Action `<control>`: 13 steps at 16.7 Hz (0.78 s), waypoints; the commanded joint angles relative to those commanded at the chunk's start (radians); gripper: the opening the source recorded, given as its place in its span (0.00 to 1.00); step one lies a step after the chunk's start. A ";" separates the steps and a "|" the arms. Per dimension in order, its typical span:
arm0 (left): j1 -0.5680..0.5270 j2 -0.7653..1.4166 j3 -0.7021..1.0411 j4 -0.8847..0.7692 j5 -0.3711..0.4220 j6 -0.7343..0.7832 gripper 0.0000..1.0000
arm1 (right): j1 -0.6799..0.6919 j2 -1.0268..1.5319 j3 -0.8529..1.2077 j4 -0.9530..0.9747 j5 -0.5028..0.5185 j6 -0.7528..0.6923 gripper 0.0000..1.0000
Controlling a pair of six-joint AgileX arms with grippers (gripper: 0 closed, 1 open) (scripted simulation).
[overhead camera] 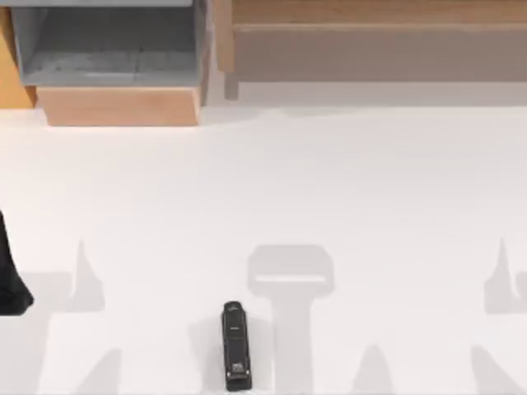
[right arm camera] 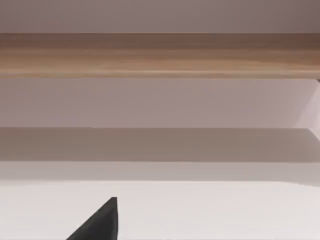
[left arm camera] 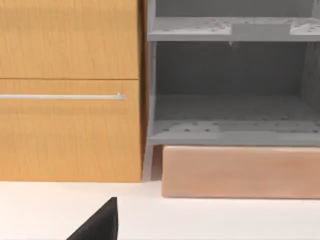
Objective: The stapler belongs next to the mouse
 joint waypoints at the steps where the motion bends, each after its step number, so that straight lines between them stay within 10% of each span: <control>1: 0.000 0.000 0.000 0.000 0.000 0.000 1.00 | 0.000 0.000 0.000 0.000 0.000 0.000 1.00; 13: 0.000 0.000 0.000 0.000 0.000 0.000 1.00 | 0.217 0.647 0.541 -0.377 -0.022 0.222 1.00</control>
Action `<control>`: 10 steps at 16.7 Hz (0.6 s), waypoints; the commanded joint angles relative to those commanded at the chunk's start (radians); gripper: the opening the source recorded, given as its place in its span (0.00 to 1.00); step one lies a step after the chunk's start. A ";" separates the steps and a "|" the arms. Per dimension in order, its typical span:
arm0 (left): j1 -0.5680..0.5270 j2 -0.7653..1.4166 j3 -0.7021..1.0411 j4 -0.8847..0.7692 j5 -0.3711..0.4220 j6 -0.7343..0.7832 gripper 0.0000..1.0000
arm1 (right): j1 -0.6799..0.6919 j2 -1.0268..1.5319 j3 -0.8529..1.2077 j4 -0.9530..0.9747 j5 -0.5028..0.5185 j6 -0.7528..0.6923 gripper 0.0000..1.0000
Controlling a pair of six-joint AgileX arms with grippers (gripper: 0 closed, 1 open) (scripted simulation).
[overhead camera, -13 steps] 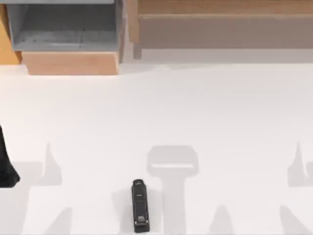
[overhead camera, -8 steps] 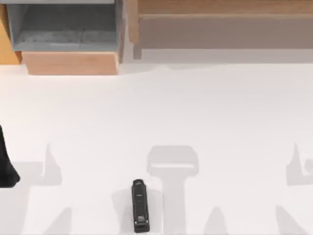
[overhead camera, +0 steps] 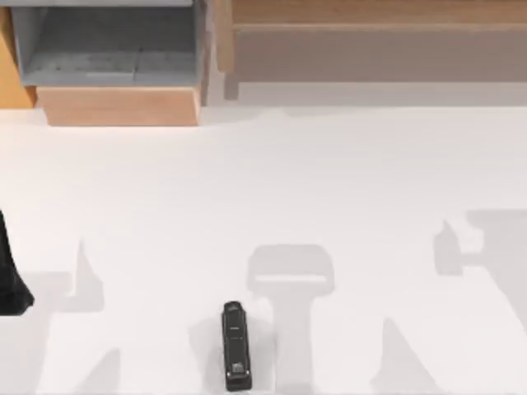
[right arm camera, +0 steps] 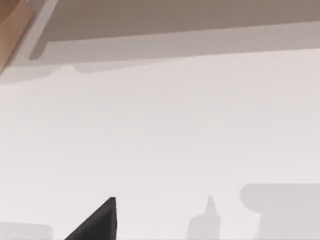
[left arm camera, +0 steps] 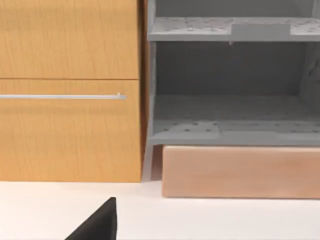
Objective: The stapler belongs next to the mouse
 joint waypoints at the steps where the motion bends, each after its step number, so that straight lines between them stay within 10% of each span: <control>1: 0.000 0.000 0.000 0.000 0.000 0.000 1.00 | 0.036 0.104 0.076 -0.056 -0.007 0.036 1.00; 10: 0.000 0.000 0.000 0.000 0.000 0.000 1.00 | 0.426 1.049 0.744 -0.529 -0.061 0.401 1.00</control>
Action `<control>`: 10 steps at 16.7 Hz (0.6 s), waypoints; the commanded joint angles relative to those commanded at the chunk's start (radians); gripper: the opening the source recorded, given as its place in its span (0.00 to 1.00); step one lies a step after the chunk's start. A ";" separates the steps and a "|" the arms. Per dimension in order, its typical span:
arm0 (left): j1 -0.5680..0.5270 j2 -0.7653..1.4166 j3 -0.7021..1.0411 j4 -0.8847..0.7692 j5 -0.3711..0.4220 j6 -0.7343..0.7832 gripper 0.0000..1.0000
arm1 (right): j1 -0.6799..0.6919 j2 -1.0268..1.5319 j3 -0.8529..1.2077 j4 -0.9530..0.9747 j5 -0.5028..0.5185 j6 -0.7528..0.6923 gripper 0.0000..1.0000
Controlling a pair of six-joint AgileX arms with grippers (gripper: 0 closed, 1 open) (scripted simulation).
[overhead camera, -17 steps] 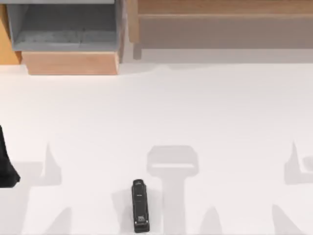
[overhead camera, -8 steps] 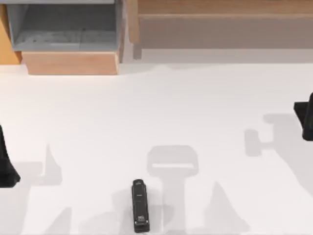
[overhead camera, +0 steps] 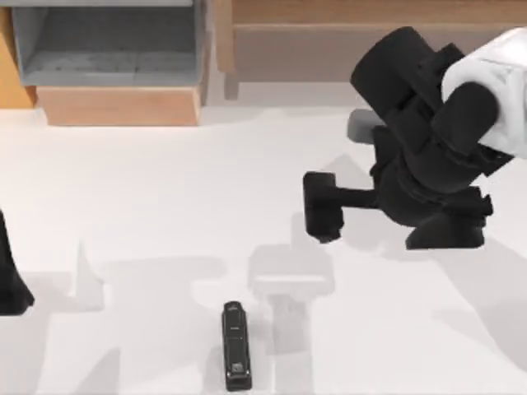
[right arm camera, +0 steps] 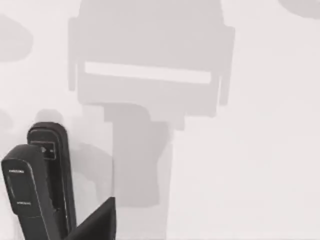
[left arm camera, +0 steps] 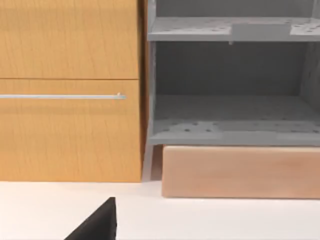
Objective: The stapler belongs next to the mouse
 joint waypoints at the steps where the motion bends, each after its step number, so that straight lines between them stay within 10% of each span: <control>1: 0.000 0.000 0.000 0.000 0.000 0.000 1.00 | 0.044 0.086 0.064 -0.040 0.000 0.038 1.00; 10: 0.000 0.000 0.000 0.000 0.000 0.000 1.00 | 0.340 0.490 0.463 -0.227 0.072 0.266 1.00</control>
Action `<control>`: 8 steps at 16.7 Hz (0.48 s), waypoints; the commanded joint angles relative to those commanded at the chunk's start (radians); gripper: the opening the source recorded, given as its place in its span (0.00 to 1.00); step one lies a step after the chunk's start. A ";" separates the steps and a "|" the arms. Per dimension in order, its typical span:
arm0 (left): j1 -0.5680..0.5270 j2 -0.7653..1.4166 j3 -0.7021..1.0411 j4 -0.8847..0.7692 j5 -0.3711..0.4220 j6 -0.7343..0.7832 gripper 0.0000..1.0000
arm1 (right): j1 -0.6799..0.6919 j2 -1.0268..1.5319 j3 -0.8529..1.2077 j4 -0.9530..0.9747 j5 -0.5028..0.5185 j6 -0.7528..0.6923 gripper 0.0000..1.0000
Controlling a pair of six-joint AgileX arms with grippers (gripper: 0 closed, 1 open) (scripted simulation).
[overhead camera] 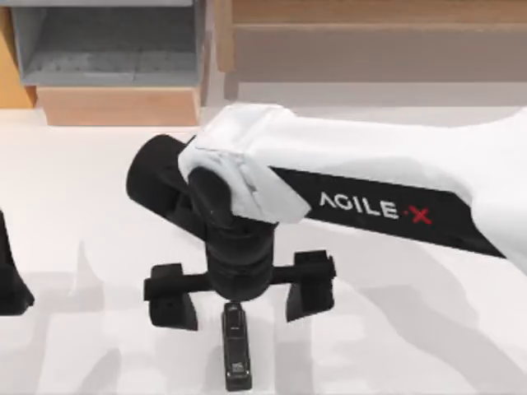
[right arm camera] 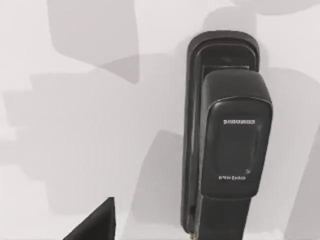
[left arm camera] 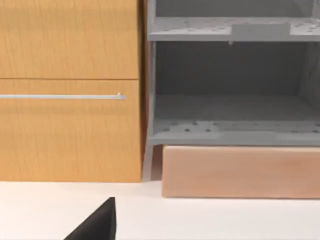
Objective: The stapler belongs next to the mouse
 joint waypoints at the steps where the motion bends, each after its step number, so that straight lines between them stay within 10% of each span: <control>1: 0.000 0.000 0.000 0.000 0.000 0.000 1.00 | 0.014 0.009 0.016 -0.005 0.008 0.010 1.00; 8: 0.000 0.000 0.000 0.000 0.000 0.000 1.00 | 0.019 0.012 0.019 -0.003 0.012 0.014 1.00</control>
